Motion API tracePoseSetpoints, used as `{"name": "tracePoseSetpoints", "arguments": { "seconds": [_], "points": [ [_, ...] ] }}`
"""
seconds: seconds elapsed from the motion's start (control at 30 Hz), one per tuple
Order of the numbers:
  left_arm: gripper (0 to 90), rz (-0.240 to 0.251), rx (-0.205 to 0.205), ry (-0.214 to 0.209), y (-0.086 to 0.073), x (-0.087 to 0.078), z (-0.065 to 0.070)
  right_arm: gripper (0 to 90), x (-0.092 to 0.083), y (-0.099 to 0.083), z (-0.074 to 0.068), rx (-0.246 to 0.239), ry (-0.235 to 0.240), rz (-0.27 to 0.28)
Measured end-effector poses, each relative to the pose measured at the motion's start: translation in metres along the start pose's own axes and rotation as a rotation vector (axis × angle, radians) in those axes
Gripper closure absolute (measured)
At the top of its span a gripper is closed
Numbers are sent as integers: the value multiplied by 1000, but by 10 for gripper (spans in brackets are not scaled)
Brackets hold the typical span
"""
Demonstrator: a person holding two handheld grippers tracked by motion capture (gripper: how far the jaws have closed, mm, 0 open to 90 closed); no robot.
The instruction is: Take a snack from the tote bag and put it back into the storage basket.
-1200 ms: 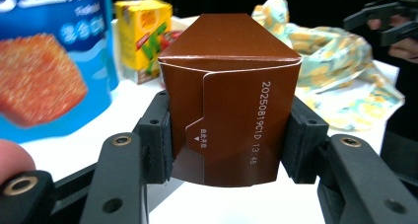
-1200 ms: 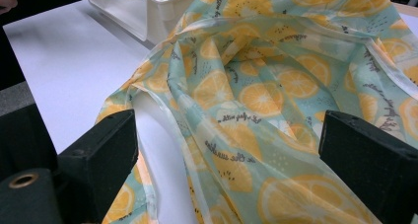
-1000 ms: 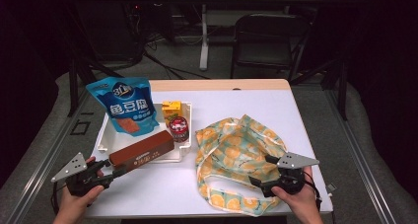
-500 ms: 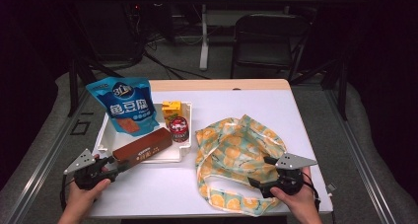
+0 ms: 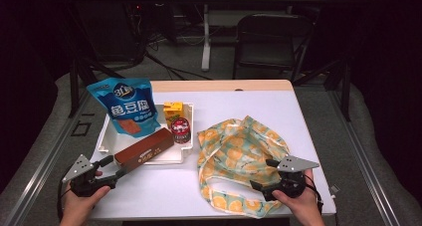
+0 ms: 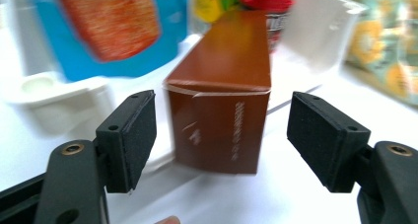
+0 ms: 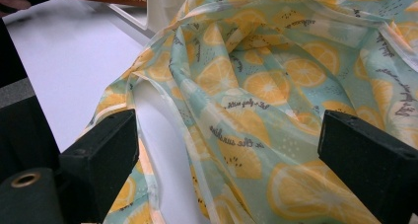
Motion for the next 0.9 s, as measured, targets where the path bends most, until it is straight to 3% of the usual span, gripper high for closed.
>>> {"name": "tracePoseSetpoints", "arguments": {
  "seconds": [0.1,0.13,0.2,0.23,0.3,0.4,0.9],
  "points": [
    [320,45,-48,-10,2,-12,6,82,0,0,0,1,1,2],
    [353,54,-67,-35,2,-15,9,82,0,0,0,0,1,1],
    [492,38,-91,3,1,-20,13,82,0,0,0,-1,1,1],
    [536,45,-96,-9,0,-22,15,82,-1,0,0,-1,0,1],
    [724,17,-83,-19,-1,-22,21,82,-1,0,0,-1,-2,4],
    [877,-30,-66,-9,-2,-14,28,85,0,0,0,-1,-3,5],
    [900,-113,-182,92,1,30,0,92,2,-1,-1,-9,2,-11]
  ]
}}
Point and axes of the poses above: each handheld gripper's, and its own axes: x roughly forward along the jaws, y roughly out of its top, z roughly to its right, the point moved 4 cm from there along x, roughly forward along the jaws, and after that the axes turned 4 degrees about -z, right-handed, at the moved point
